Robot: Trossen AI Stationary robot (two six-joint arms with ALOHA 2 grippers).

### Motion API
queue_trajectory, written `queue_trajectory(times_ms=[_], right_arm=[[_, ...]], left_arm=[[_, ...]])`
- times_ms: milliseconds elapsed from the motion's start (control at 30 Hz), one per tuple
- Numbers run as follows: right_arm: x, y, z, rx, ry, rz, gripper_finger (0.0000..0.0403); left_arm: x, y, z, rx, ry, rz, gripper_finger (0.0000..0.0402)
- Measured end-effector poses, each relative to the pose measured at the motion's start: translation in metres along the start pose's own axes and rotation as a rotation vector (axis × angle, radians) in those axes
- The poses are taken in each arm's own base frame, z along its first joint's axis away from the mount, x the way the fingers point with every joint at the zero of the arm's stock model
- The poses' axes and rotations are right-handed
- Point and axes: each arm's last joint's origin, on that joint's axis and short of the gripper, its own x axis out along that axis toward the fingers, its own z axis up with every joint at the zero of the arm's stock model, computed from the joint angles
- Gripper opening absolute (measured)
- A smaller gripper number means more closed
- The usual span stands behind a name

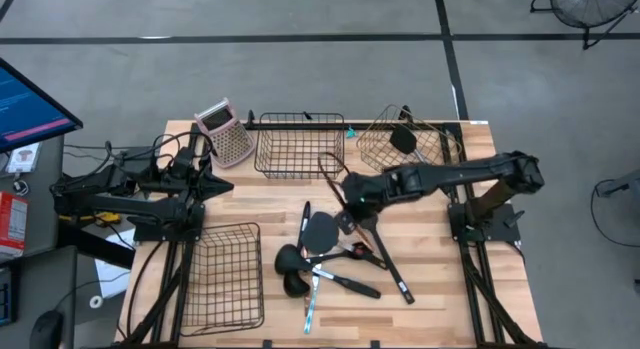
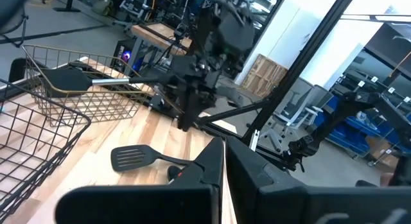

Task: Pick & Place Kitchen Items
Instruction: Put the brown knife into the top black wire basket

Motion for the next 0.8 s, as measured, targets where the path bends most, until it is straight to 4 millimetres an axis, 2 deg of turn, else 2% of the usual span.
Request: queue_trajectory(times_ms=[200, 400, 500, 633, 800], right_arm=[[-0.011, -0.008, 0.061, -0.114, -0.129, 0.000, 0.0025], [-0.001, -0.032, 0.128, -0.205, -0.208, -0.042, 0.0025], [0.012, -0.045, 0.158, -0.245, -0.225, -0.064, 0.0025], [0.034, -0.063, 0.189, -0.311, -0.224, -0.117, 0.0025], [0.058, -0.079, 0.211, -0.386, -0.215, -0.160, 0.0025]], left_arm=[[0.000, 0.000, 0.000, 0.000, -0.001, 0.000, 0.0002], [0.000, 0.000, 0.000, 0.000, -0.003, 0.005, 0.0002], [0.000, 0.000, 0.000, 0.000, -0.005, 0.007, 0.0002], [0.000, 0.000, 0.000, 0.000, -0.005, 0.009, 0.0002], [0.000, 0.000, 0.000, 0.000, -0.006, 0.009, 0.0002]])
